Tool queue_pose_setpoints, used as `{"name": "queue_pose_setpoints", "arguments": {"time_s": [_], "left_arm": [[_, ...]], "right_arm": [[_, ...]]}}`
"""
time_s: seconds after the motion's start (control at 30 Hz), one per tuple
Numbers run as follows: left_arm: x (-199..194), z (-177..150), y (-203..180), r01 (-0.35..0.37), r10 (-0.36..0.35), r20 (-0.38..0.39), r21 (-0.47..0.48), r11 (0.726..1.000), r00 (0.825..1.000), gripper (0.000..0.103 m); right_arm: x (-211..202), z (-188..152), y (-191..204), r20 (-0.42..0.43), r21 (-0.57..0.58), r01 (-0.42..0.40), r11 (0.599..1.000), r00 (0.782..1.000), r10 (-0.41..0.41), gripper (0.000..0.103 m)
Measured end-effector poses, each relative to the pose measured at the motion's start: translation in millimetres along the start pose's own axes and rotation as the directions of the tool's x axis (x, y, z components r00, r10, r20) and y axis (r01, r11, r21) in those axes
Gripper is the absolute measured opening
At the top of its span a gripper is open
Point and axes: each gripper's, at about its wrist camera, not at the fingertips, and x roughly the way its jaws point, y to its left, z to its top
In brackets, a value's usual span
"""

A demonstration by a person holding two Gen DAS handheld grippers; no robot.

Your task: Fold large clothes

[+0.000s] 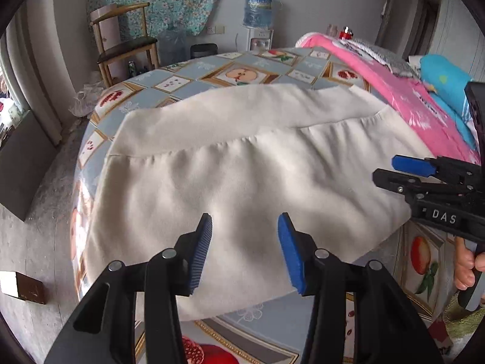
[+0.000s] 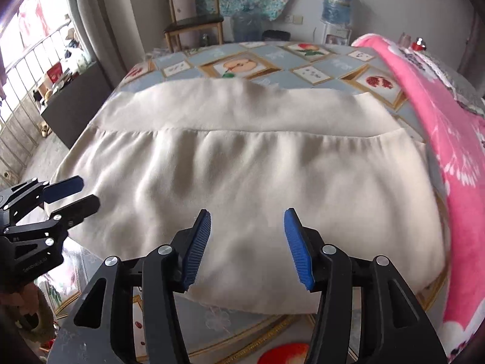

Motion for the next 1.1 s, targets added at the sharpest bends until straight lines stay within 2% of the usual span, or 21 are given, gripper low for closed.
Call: {"name": "queue_pose_setpoints", "arguments": {"time_s": [0.07,0.13,0.17,0.2,0.3,0.37,0.4,0.47,0.53,0.57,0.63,0.7,0.77,0.87,0.9,0.97,1.1], "left_arm": [[-9,-10,14,-0.020,0.021,0.009,-0.043,0.999,1.000,0.046],[0,-21,29,-0.054,0.051,-0.034,-0.083,0.995,0.998,0.046],[11,-25,36,-0.074,0.066,-0.077,-0.100,0.992,0.995,0.046],[15,-28,41,-0.053,0.044,-0.078,-0.121,0.991,0.996,0.047],[5,-27,43,-0.045,0.038,-0.046,-0.143,0.989,0.998,0.047],[-11,-27,42,-0.028,0.030,0.012,-0.139,0.990,0.999,0.047],[-16,-28,44,-0.032,0.036,0.029,-0.138,0.990,0.999,0.047],[-16,-30,50,-0.046,0.050,0.024,-0.159,0.986,0.998,0.052],[0,-32,60,-0.059,0.053,-0.034,-0.202,0.978,0.998,0.053],[8,-34,63,-0.054,0.044,-0.050,-0.217,0.975,0.998,0.053],[7,-34,62,-0.063,0.056,-0.038,-0.218,0.974,0.998,0.053],[-7,-33,58,-0.041,0.043,0.002,-0.208,0.977,0.999,0.053],[-27,-32,51,-0.013,0.024,0.054,-0.193,0.981,0.998,0.055],[-63,-32,37,0.006,0.016,0.139,-0.153,0.988,0.990,0.068],[-73,-32,31,0.016,0.007,0.159,-0.139,0.990,0.987,0.074],[-93,-35,18,0.033,-0.011,0.183,-0.114,0.993,0.983,0.078],[-116,-41,-5,0.033,-0.013,0.199,-0.098,0.995,0.980,0.090]], "right_arm": [[-12,-11,-14,0.029,0.032,0.054,0.998,0.998,-0.055,0.055],[-3,-23,-30,-0.009,0.064,0.111,0.992,0.994,-0.110,0.056],[4,-27,-36,-0.028,0.078,0.105,0.991,0.994,-0.103,0.056],[9,-30,-38,-0.023,0.076,0.105,0.992,0.994,-0.104,0.056],[1,-30,-30,-0.018,0.050,0.135,0.990,0.991,-0.134,0.056],[-15,-28,-33,0.013,0.081,0.120,0.990,0.993,-0.121,0.056],[-22,-30,-36,0.034,0.095,0.136,0.986,0.990,-0.139,0.057],[-25,-36,-48,0.047,0.131,0.171,0.976,0.983,-0.178,0.058],[-4,-44,-64,-0.018,0.181,0.144,0.973,0.990,-0.143,0.058],[4,-48,-67,-0.024,0.189,0.131,0.973,0.991,-0.128,0.058],[0,-47,-60,-0.017,0.153,0.159,0.975,0.987,-0.159,0.058],[-14,-45,-56,0.003,0.155,0.143,0.977,0.989,-0.145,0.059],[-35,-47,-50,0.048,0.151,0.115,0.982,0.991,-0.124,0.068],[-68,-55,-38,0.126,0.126,0.087,0.988,0.987,-0.103,0.084],[-78,-59,-34,0.149,0.122,0.074,0.990,0.985,-0.091,0.086],[-93,-66,-28,0.179,0.114,0.045,0.992,0.982,-0.065,0.093],[-109,-79,-14,0.192,0.100,0.051,0.994,0.979,-0.069,0.096]]}}
